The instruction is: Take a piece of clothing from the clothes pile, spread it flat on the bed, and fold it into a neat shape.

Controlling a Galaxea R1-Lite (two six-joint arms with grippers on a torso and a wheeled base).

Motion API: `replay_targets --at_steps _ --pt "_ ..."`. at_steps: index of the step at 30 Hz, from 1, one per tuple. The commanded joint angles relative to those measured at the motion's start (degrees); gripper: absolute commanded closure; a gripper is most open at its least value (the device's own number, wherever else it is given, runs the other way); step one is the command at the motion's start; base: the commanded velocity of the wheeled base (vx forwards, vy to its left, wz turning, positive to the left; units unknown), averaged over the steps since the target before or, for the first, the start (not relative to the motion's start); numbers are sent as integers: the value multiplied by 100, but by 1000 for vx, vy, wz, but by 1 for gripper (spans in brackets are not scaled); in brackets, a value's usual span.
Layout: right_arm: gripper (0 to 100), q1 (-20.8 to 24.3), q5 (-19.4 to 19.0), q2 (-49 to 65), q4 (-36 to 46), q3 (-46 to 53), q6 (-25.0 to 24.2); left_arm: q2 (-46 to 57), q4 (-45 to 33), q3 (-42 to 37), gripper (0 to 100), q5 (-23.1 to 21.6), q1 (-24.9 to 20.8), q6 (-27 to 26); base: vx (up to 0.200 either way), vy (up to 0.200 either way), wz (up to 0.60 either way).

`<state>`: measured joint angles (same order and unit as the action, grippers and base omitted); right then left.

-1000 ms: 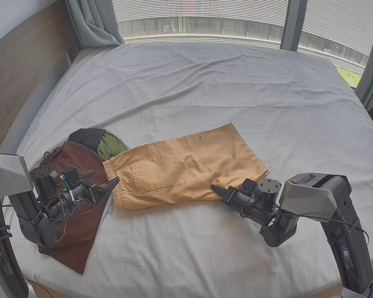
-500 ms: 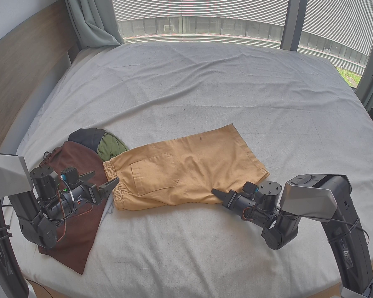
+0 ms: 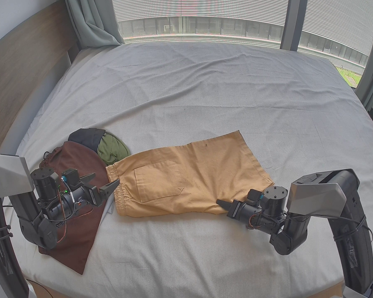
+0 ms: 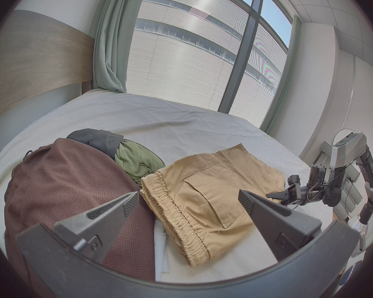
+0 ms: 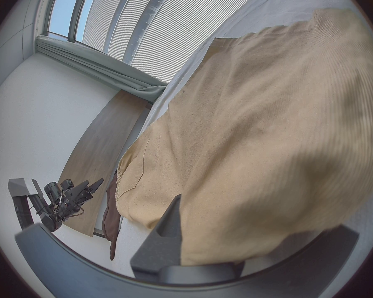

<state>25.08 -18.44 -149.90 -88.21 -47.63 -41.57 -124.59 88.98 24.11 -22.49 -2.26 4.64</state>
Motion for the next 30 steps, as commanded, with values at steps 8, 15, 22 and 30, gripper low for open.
replay_targets --at_steps 8,15,22,30 --pt "100 32 16 778 -38 1449 246 13 23 -3 0 -1 -3 45 0 0 0" --pt "100 32 69 1041 -29 2082 351 13 14 23 0 -27 -21 177 0 0 0" --pt "100 32 87 1076 -21 2258 510 -22 14 32 0 -159 -38 230 0 0 0" --pt "100 41 78 1041 -29 2276 553 -110 14 -3 0 -388 -100 247 0 0 0"
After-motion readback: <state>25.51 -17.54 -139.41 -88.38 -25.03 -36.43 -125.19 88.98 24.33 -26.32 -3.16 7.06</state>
